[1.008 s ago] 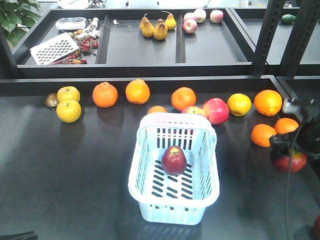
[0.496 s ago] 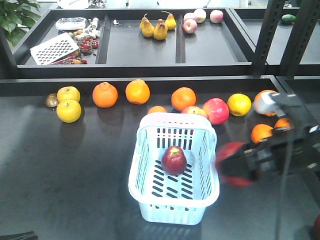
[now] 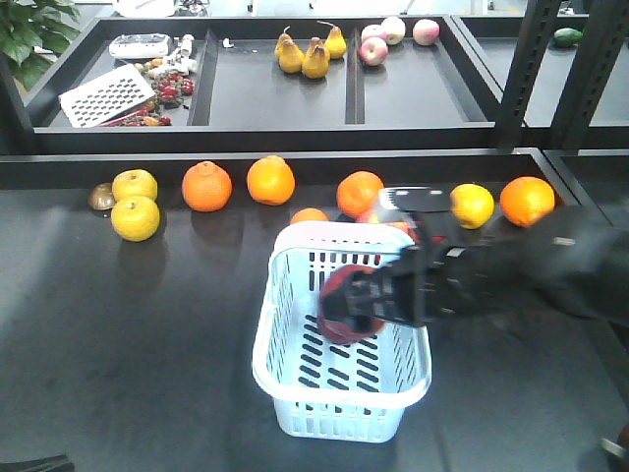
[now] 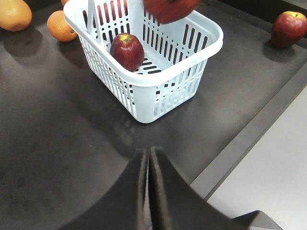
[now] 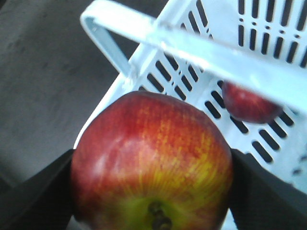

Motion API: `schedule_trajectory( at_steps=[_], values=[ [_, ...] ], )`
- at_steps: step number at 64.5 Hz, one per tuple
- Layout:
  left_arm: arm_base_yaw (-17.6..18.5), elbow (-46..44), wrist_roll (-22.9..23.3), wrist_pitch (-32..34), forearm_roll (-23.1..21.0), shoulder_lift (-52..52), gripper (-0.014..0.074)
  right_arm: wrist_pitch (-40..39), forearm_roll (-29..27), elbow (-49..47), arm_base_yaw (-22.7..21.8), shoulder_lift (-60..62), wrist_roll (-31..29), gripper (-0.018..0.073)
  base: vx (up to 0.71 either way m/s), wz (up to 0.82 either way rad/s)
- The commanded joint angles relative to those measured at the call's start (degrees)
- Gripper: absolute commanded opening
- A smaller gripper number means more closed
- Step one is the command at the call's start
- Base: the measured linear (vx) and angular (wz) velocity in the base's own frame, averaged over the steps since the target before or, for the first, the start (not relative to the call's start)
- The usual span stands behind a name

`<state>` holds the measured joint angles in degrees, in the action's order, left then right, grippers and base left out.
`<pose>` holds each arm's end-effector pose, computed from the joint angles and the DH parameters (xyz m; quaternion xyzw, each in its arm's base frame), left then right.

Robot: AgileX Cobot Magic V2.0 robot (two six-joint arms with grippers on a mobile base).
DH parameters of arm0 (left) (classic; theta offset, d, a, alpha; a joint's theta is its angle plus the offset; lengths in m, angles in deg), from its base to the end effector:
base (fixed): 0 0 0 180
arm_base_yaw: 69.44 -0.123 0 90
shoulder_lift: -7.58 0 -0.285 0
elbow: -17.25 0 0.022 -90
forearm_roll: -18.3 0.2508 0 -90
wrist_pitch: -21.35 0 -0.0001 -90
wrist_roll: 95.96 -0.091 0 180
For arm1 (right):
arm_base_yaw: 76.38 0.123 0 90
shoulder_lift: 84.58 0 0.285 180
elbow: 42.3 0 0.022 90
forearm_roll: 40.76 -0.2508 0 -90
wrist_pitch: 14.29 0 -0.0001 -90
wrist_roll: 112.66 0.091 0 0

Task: Pick three apples into basket with both arms
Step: 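Carry the second apple into the basket and open the right gripper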

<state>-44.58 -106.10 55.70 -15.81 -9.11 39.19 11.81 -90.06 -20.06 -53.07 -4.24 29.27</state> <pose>0.0630 -0.0571 0.2553 0.2952 0.8178 -0.2001 0.4517 0.2891 0.1577 0.2247 -0.1798 0.9092 0.2451 0.2844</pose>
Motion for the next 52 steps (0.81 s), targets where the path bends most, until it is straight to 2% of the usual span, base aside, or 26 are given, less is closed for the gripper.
schedule_trajectory(
  at_steps=[1,11,16,24,32,52],
  values=[
    [0.13,-1.55,0.15,3.19,-1.79,0.38,-0.0008,-2.62,-2.88,-4.05,0.19,-1.50,-0.72,0.0036,0.00,0.00],
    [0.13,-1.55,0.15,3.13,-1.79,0.38,-0.0008,-4.49,-3.58,-5.31,0.19,-5.44,-1.28,0.0180,0.00,0.00],
    [0.13,-1.55,0.20,3.13,-1.79,0.38,-0.0008,-6.09,-4.37,-5.39,0.19,-6.00,-1.51,0.0307,0.00,0.00],
    [0.13,-1.55,0.20,3.13,-1.79,0.38,-0.0008,-8.42,-4.27,-5.39,0.19,-6.17,-1.99,0.0563,0.00,0.00],
    [0.13,-1.55,0.20,3.13,-1.79,0.38,-0.0006,-8.99,-4.39,-5.39,0.19,-6.17,-2.03,0.0730,0.00,0.00],
    [0.13,-1.55,0.20,3.13,-1.79,0.38,-0.0006,-7.28,-4.56,-5.39,0.19,-6.17,-2.31,0.0687,0.00,0.00]
  ],
)
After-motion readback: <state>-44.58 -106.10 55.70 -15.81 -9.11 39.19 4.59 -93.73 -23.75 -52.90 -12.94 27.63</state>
